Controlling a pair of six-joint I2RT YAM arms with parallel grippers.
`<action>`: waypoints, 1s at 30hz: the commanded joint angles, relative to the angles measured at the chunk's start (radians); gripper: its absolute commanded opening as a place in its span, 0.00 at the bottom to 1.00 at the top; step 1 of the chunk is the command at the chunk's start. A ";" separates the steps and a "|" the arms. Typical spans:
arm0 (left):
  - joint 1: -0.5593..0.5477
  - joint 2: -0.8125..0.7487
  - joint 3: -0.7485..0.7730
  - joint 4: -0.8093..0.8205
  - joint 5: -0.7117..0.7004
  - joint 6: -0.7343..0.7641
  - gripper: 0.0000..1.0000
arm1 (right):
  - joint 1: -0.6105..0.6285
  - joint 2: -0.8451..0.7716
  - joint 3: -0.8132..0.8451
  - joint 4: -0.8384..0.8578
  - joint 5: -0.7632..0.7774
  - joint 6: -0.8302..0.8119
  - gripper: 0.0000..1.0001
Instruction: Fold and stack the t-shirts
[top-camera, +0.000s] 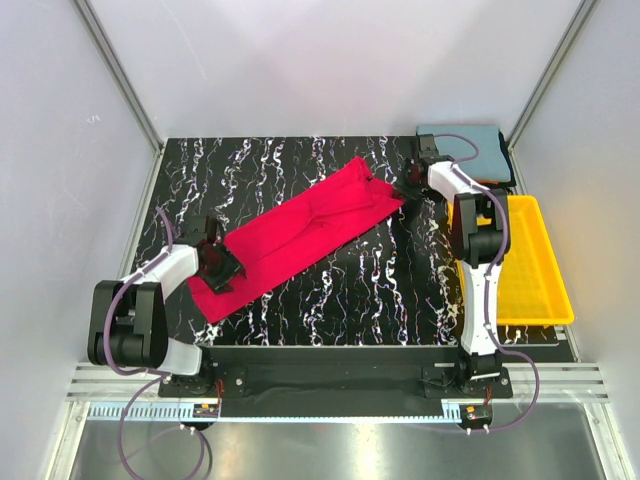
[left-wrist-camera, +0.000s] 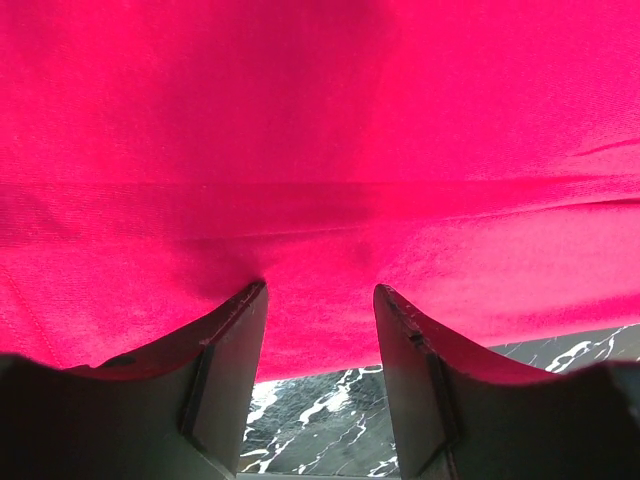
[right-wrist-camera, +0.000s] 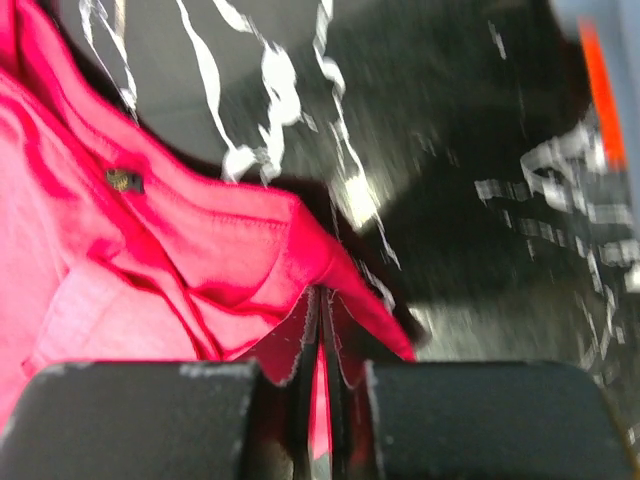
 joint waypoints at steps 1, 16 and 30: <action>0.005 0.048 -0.044 -0.012 -0.103 -0.011 0.55 | -0.005 0.089 0.110 -0.052 0.056 -0.045 0.08; 0.005 -0.021 0.287 -0.020 0.142 0.193 0.60 | -0.022 0.434 0.792 -0.230 0.028 -0.103 0.08; 0.091 -0.008 0.390 -0.012 0.163 0.310 0.60 | -0.020 0.010 0.512 -0.274 0.099 0.045 0.52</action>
